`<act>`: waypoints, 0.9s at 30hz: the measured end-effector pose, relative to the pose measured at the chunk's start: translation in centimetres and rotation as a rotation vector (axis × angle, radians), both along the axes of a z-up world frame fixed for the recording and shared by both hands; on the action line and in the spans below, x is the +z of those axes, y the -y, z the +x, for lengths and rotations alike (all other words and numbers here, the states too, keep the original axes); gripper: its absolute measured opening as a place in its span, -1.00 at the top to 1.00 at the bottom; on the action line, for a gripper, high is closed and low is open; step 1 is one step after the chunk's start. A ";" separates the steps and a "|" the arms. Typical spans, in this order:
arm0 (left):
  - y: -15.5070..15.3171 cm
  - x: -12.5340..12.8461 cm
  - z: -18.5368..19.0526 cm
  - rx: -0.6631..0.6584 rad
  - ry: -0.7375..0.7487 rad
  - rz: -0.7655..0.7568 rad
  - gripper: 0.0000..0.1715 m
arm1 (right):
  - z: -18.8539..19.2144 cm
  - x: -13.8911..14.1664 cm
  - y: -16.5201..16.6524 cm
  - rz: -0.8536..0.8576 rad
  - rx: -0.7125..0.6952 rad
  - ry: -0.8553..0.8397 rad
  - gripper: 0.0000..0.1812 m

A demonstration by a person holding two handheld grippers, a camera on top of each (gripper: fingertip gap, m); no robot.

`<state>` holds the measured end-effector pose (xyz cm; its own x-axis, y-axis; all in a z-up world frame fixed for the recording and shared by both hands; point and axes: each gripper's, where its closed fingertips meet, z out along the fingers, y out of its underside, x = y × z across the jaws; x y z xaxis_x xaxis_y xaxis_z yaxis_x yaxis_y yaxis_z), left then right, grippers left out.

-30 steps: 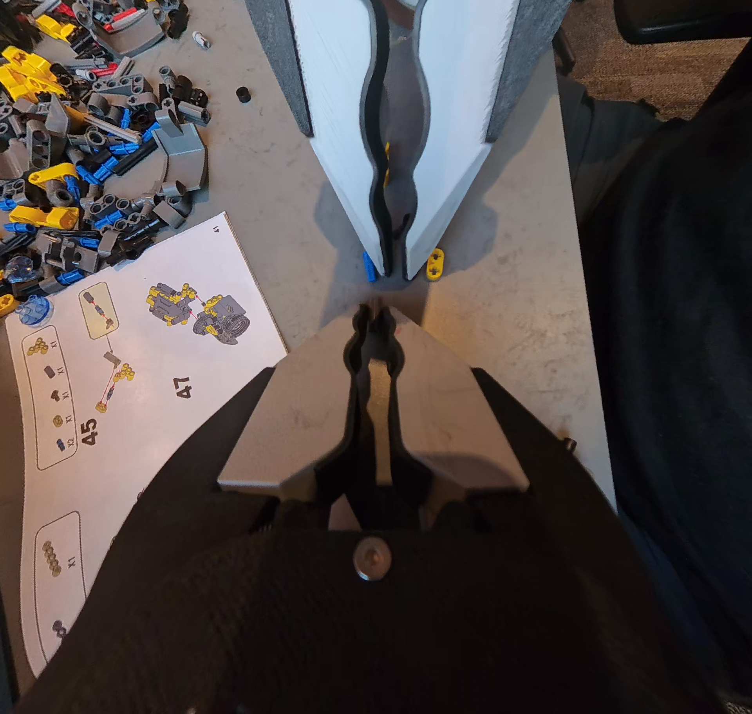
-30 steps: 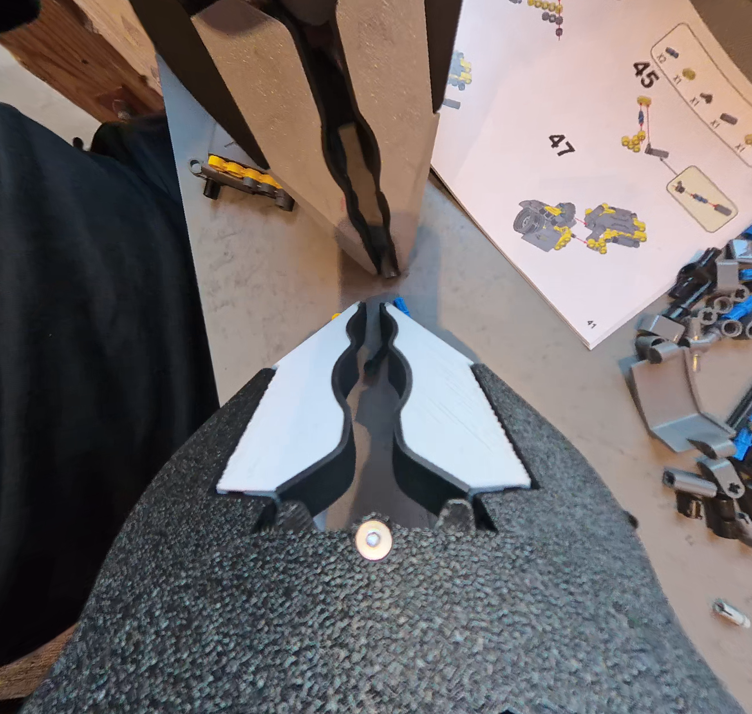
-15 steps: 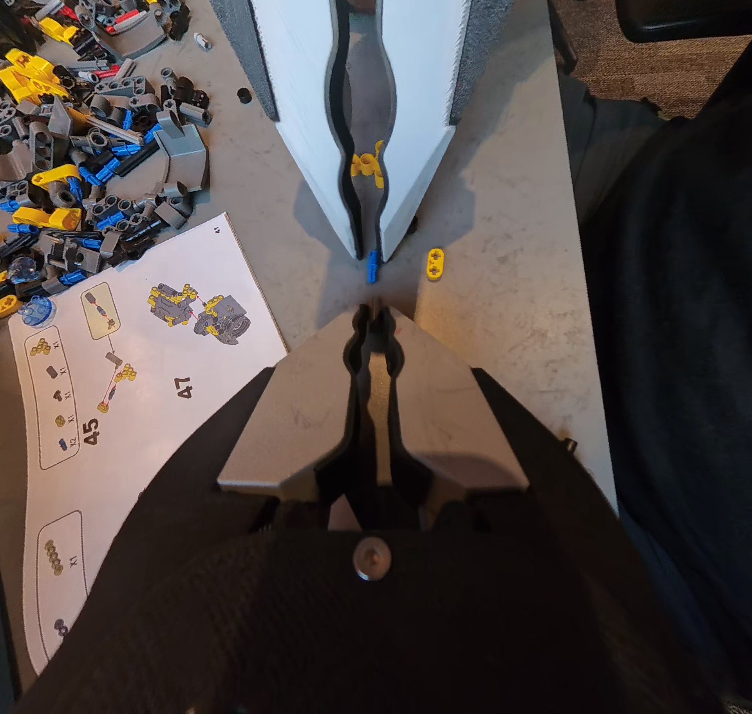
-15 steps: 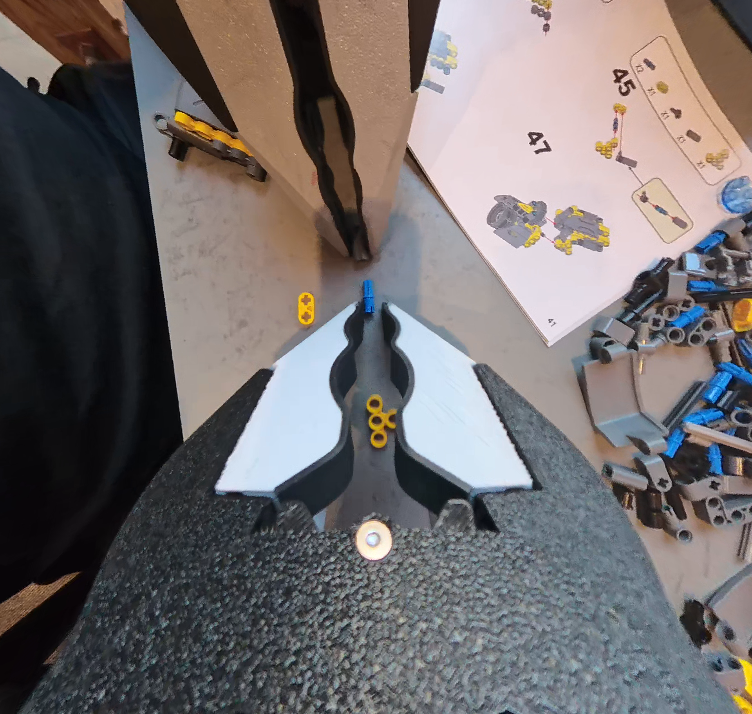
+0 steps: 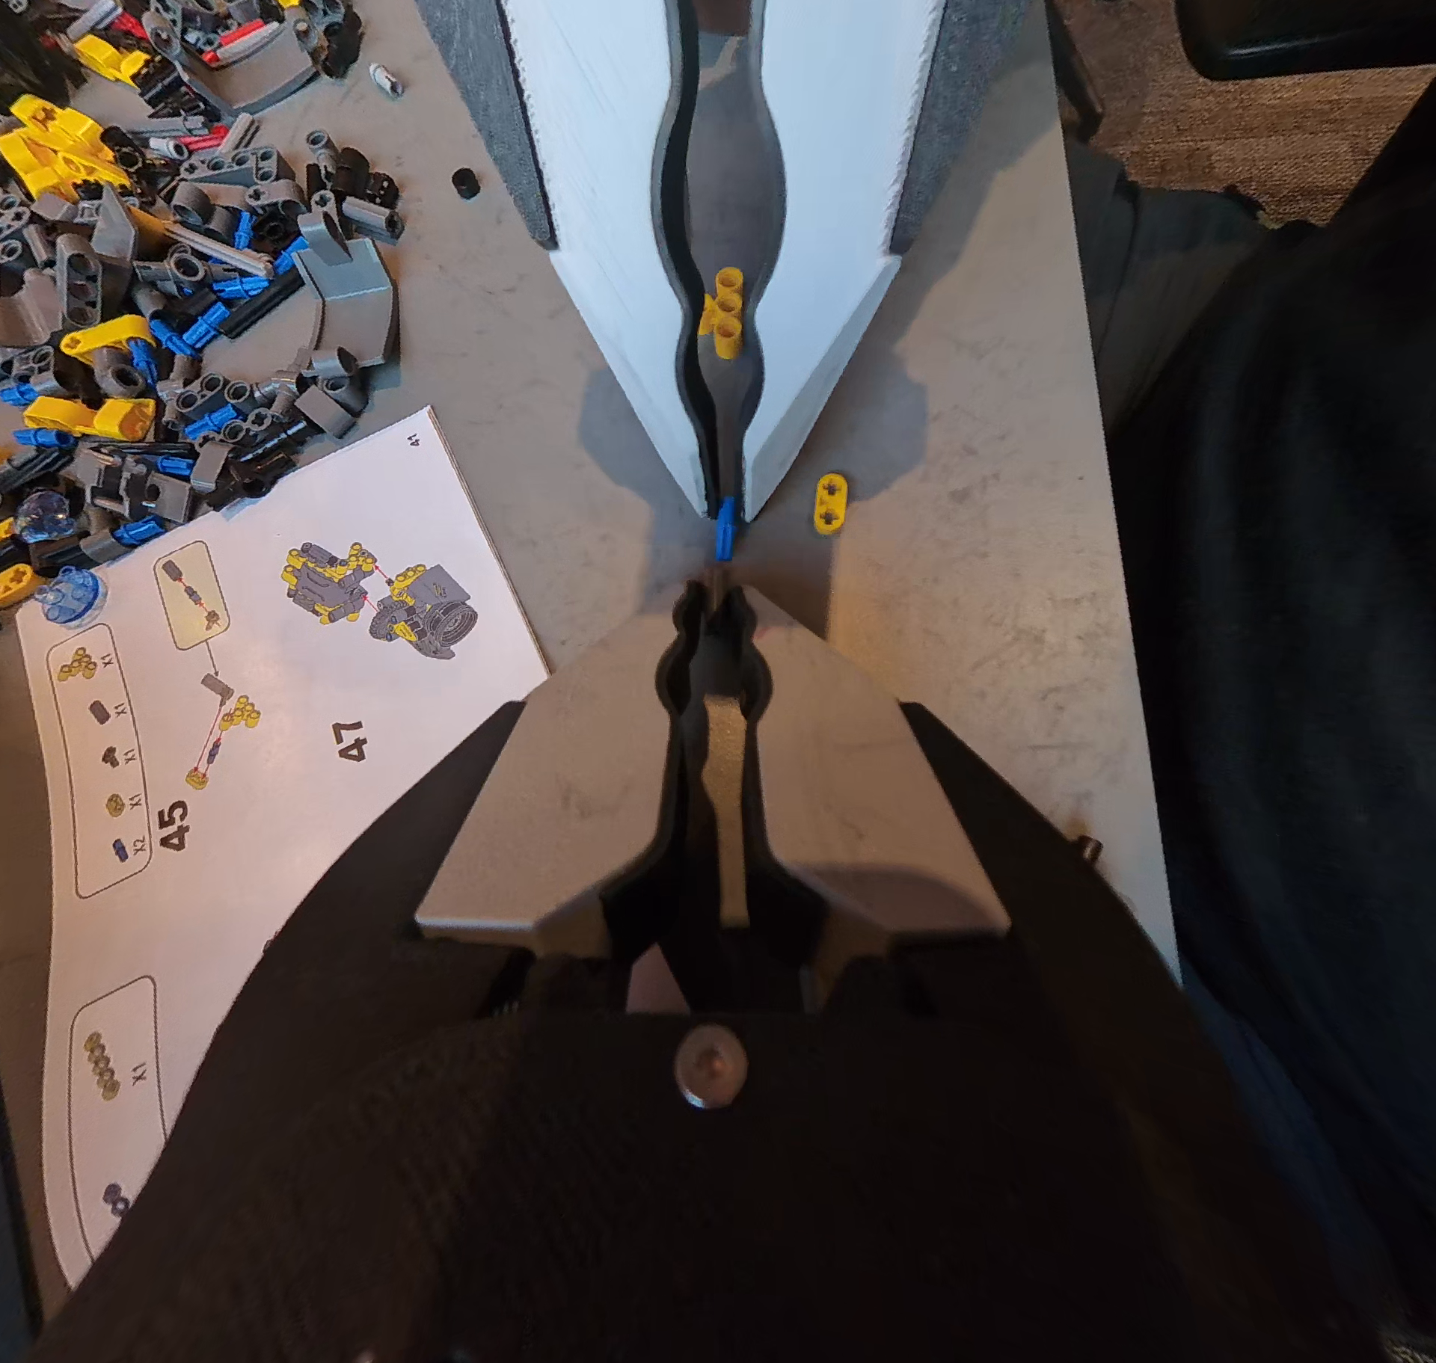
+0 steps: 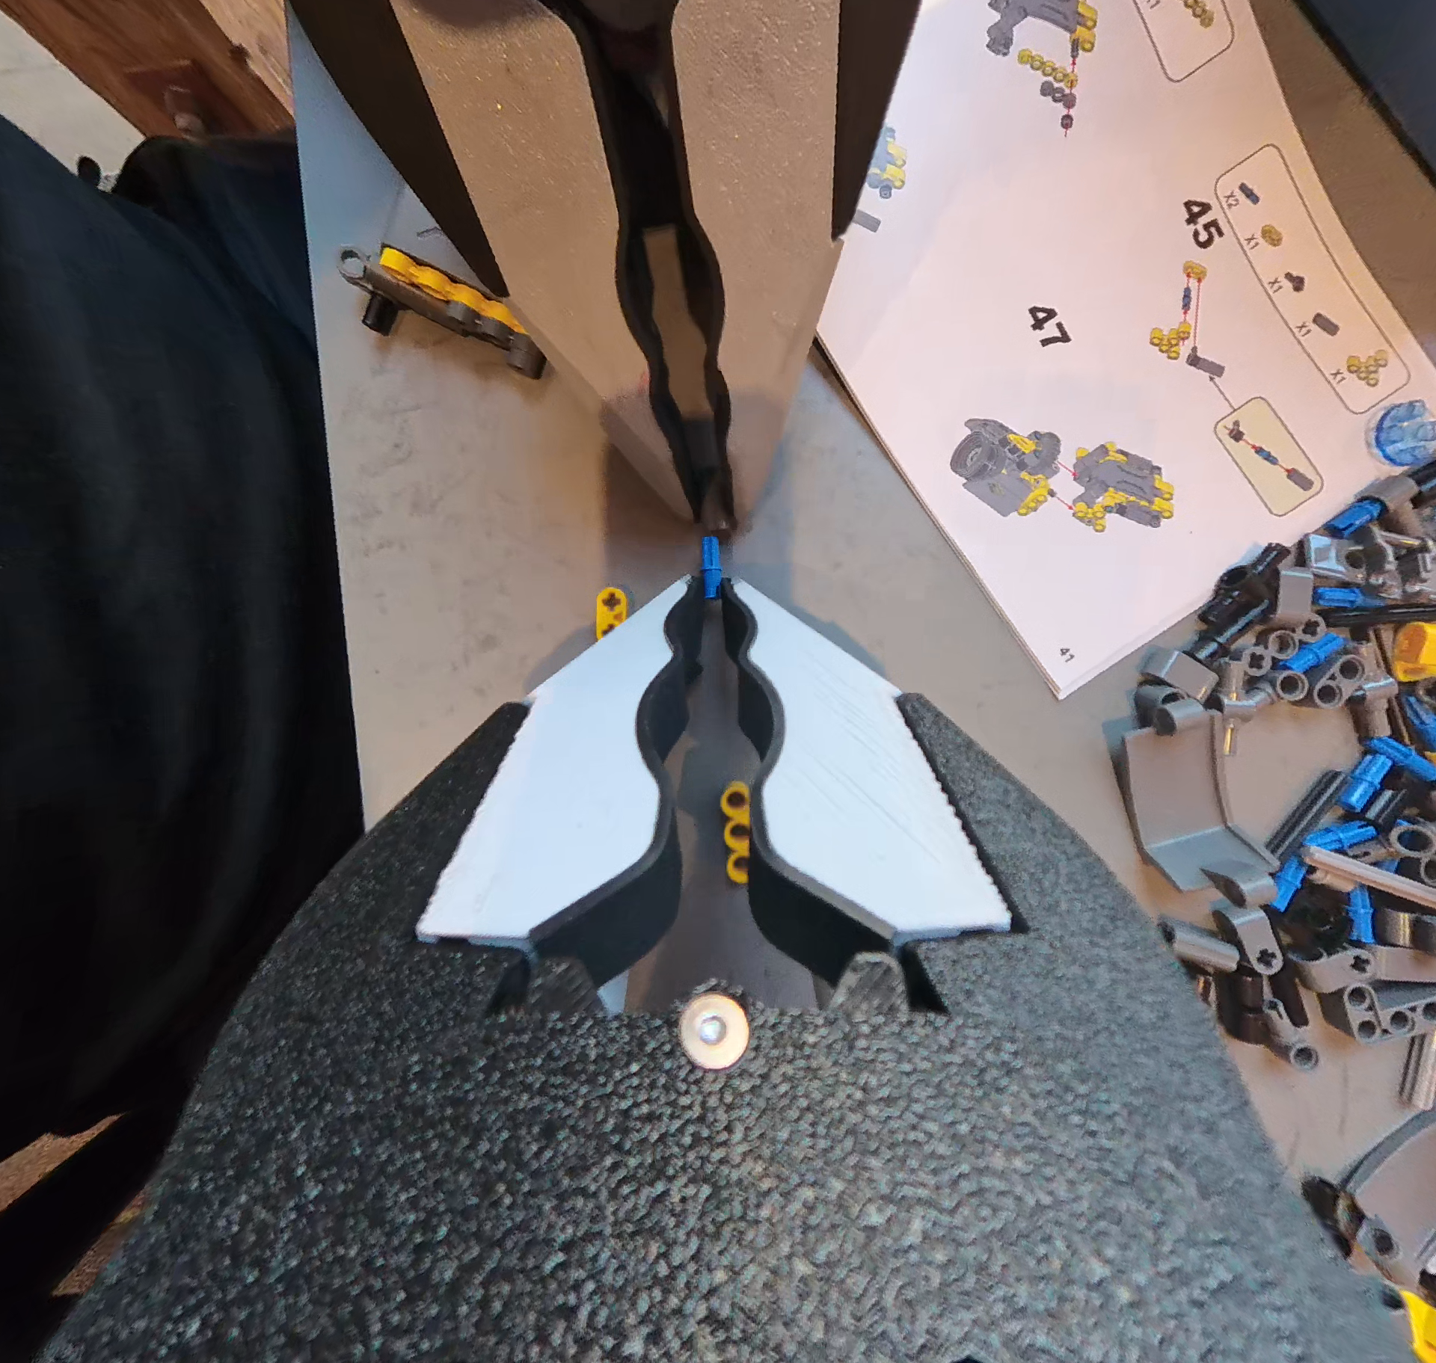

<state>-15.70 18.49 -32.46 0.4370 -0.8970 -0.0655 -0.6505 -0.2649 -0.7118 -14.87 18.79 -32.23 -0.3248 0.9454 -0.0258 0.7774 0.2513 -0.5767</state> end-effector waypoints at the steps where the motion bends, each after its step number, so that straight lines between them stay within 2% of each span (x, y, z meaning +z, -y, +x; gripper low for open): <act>1: 0.0 0.0 0.0 0.000 0.000 -0.001 0.96 | -0.1 -0.1 -0.1 0.011 0.000 -0.001 0.97; 16: 0.2 0.0 0.1 -0.016 0.001 -0.008 0.96 | -0.3 -0.4 0.1 0.002 -0.001 -0.030 0.97; 27: 0.3 0.0 0.1 -0.047 -0.037 0.069 0.96 | -0.1 -0.3 0.6 -0.343 -0.052 0.156 0.98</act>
<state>-15.63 18.21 -32.46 0.3903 -0.9095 -0.1431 -0.6871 -0.1843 -0.7028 -14.95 18.21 -32.50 -0.2434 0.8886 -0.3889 0.8692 0.0219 -0.4940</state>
